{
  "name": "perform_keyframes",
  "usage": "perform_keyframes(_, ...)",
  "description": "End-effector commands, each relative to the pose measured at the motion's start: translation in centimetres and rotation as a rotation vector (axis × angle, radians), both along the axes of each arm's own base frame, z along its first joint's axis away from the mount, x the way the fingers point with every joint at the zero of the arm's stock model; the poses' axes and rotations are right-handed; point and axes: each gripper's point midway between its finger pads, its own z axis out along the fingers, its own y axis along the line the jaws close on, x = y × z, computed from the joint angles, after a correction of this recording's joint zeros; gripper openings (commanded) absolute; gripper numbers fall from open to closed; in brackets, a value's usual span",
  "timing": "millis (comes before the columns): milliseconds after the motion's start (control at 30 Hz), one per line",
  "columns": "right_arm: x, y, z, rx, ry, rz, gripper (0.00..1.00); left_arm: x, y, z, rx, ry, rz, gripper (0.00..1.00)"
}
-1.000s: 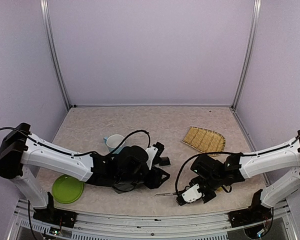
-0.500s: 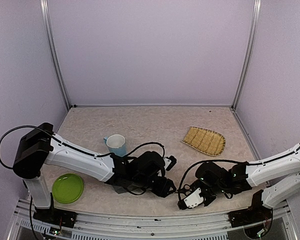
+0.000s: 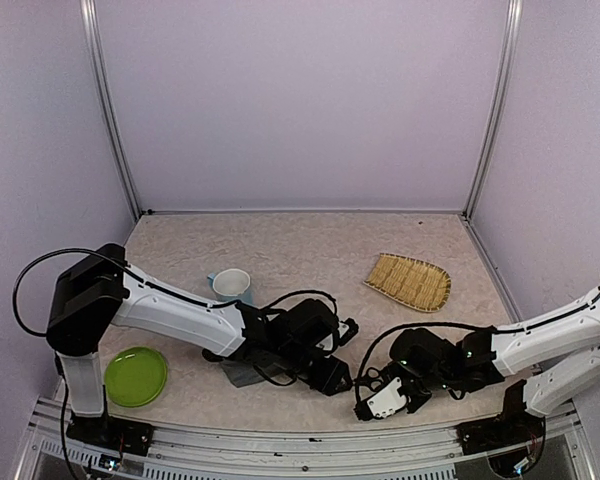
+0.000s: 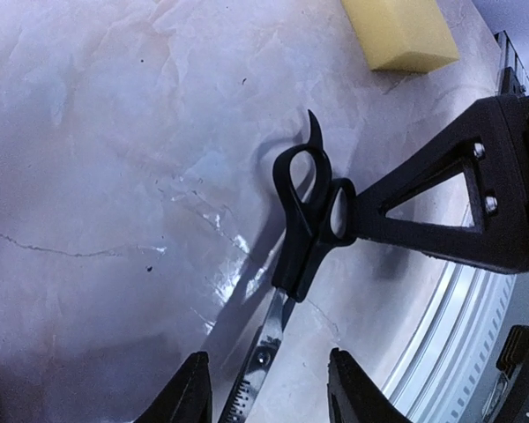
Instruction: Sort the hair-cutting tools
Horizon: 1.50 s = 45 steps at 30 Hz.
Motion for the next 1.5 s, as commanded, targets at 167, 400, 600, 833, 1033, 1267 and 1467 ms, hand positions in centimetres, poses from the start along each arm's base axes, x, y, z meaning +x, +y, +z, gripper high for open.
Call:
perform_keyframes(167,-2.0,-5.5,-4.0,-0.232,0.063,-0.004,0.0,0.0,-2.1,-0.9,-0.026,0.09,-0.073,0.34)
perform_keyframes(400,-1.9,-5.0,-3.2,-0.2,0.054,-0.007,0.0,-0.3,-2.3,-0.6,-0.073,0.172,-0.081,0.17)
perform_keyframes(600,-1.5,-4.4,-0.4,-0.168,0.053,-0.049,0.14,-0.8,-3.1,1.5,-0.147,0.197,-0.128,0.0)
perform_keyframes(833,0.6,-4.3,5.3,-0.089,0.087,-0.136,0.32,-0.2,-2.7,6.5,-0.213,0.124,-0.127,0.0)
perform_keyframes(1033,3.0,-1.5,10.7,0.143,0.149,-0.212,0.33,0.9,0.8,11.4,-0.157,-0.053,-0.109,0.0)
perform_keyframes(1267,6.7,2.0,14.6,0.412,0.289,-0.313,0.43,3.0,8.2,15.2,0.028,-0.313,-0.071,0.0)
perform_keyframes(1467,9.6,6.2,15.2,0.493,0.68,-0.431,0.42,3.3,13.0,15.4,0.142,-0.371,-0.042,0.0)
